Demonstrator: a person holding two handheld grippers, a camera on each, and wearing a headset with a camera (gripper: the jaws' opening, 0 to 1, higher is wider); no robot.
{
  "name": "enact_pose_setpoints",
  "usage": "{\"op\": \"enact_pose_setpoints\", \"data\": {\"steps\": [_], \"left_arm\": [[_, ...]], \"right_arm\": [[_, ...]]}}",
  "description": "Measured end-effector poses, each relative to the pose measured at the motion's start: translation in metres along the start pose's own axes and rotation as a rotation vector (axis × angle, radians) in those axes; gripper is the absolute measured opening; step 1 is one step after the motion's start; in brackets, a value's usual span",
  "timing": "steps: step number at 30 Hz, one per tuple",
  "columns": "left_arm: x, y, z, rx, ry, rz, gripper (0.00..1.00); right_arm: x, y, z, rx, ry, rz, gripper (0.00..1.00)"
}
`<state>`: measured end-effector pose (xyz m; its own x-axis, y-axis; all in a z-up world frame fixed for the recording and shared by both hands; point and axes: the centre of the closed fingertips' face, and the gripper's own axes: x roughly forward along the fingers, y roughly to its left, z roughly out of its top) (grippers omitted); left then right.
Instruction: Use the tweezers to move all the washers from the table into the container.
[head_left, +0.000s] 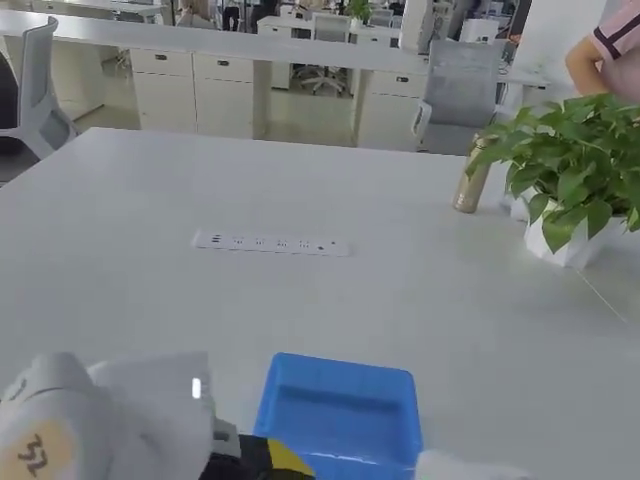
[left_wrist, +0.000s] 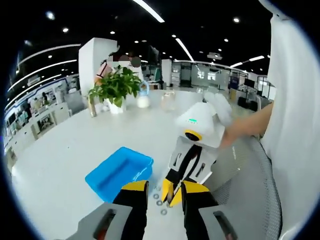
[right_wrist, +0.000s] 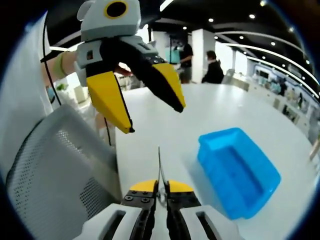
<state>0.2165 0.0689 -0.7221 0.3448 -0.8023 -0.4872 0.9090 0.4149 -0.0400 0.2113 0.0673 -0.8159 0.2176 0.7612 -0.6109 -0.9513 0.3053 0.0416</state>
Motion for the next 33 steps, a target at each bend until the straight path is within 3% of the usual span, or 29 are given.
{"op": "enact_pose_setpoints", "data": {"steps": [3, 6, 8, 9, 10, 11, 13, 18, 21, 24, 26, 30, 33], "left_arm": [[-0.008, 0.007, -0.007, -0.066, -0.037, 0.083, 0.32], [-0.015, 0.016, -0.016, -0.111, -0.044, 0.175, 0.37], [-0.016, 0.015, -0.022, -0.135, -0.047, 0.191, 0.42], [-0.017, 0.019, -0.027, -0.140, -0.033, 0.237, 0.46], [-0.017, 0.021, -0.028, -0.131, -0.033, 0.252, 0.50], [-0.016, 0.020, -0.028, -0.104, -0.039, 0.270, 0.57], [-0.016, 0.020, -0.028, -0.112, -0.062, 0.305, 0.68], [-0.016, 0.016, -0.019, -0.184, -0.202, 0.339, 0.79], [-0.014, 0.013, -0.018, -0.219, -0.256, 0.339, 0.86], [-0.011, 0.011, -0.010, -0.282, -0.346, 0.327, 0.95], [-0.010, 0.010, -0.008, -0.267, -0.344, 0.315, 0.98], [-0.016, 0.011, 0.003, -0.275, -0.418, 0.325, 0.99], [-0.018, 0.011, 0.003, -0.275, -0.432, 0.337, 0.99]], "right_arm": [[0.000, -0.003, 0.000, 0.034, -0.008, -0.016, 0.03], [-0.001, -0.006, 0.000, 0.067, -0.010, -0.024, 0.03], [-0.001, -0.006, 0.000, 0.078, -0.010, -0.026, 0.03], [-0.001, -0.006, 0.000, 0.091, -0.010, -0.026, 0.03], [-0.001, -0.006, -0.001, 0.098, -0.010, -0.025, 0.03], [-0.002, -0.006, -0.001, 0.100, -0.010, -0.026, 0.03], [-0.003, -0.007, 0.000, 0.107, -0.010, -0.028, 0.03], [-0.008, -0.011, 0.005, 0.133, -0.035, -0.036, 0.03], [-0.012, -0.014, 0.009, 0.162, -0.057, -0.044, 0.03], [-0.016, -0.018, 0.014, 0.205, -0.086, -0.047, 0.03], [-0.019, -0.019, 0.016, 0.230, -0.104, -0.051, 0.03], [-0.027, -0.021, 0.021, 0.269, -0.140, -0.055, 0.03], [-0.032, -0.023, 0.022, 0.290, -0.157, -0.058, 0.03]]}}
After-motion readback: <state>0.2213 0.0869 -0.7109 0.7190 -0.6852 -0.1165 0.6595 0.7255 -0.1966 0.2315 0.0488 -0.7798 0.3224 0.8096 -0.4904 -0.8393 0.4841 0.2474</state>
